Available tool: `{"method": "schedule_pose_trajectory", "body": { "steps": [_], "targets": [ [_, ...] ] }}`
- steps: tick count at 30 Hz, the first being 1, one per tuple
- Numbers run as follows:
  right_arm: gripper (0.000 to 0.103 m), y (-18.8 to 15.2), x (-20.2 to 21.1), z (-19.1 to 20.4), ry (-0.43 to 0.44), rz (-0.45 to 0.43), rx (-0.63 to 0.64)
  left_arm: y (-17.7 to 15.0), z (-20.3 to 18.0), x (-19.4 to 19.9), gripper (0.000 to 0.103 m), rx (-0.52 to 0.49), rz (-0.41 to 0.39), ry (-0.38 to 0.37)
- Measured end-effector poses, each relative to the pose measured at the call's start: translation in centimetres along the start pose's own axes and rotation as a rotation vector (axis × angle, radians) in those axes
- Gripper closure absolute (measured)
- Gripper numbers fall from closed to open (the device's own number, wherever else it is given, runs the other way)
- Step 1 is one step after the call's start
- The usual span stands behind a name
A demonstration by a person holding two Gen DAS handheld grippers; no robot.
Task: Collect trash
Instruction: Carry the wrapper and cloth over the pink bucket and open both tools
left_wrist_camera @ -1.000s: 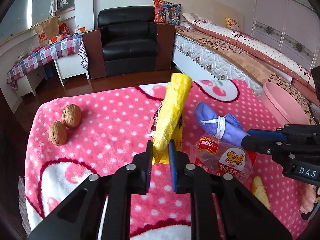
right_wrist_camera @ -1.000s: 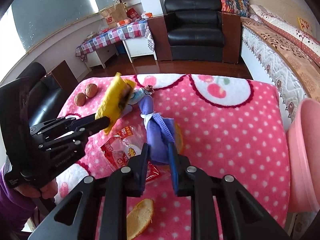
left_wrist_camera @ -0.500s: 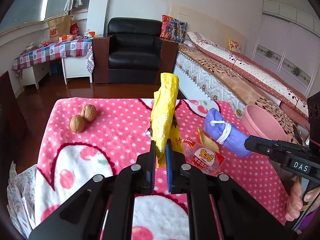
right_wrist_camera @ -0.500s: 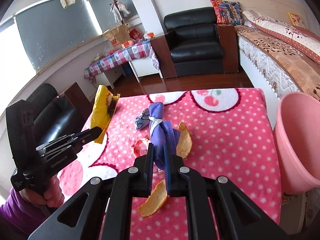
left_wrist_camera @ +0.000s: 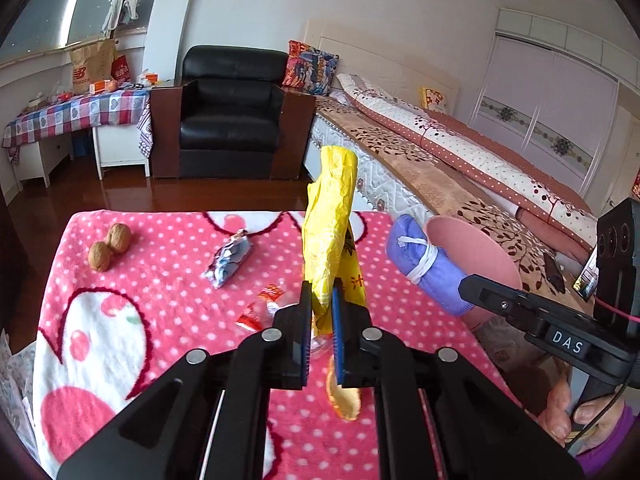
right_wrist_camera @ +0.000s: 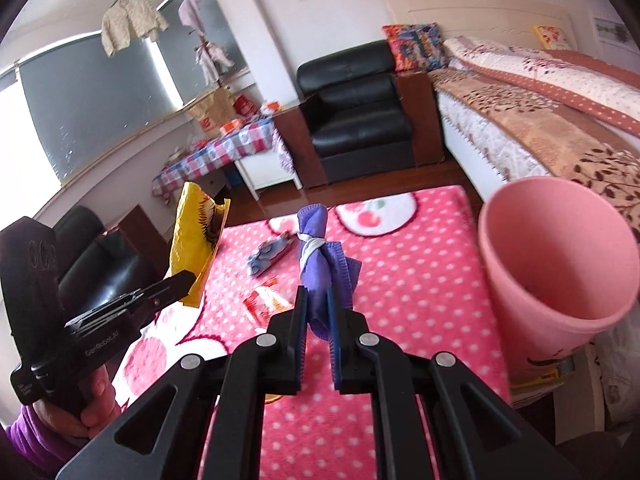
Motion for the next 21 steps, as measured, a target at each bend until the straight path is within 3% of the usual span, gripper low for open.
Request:
{"method": "schedule_pose_trajectory", "body": {
  "steps": [10, 21],
  "targets": [
    [0.094, 1.4, 5.0, -9.3, -0.169, -0.116, -0.152, 1.8, -8.4, -4.4, 0.095, -0.073, 0.046, -0.13],
    [0.094, 2.1, 4.7, -16.5, -0.259, -0.126, -0.228, 2.2, -15.2, -10.9, 0.095, -0.117, 0.14, -0.2]
  ]
}}
Point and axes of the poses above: each gripper's, at about its wrist camera, not at the fingertips, and x roughly against the way its jaws point, z to its left, y to its top, the point moved 3 cm from there along -x, roughly the way its jaws point, and after that the axes turned 4 degrees about z, right-handed, at the moved point
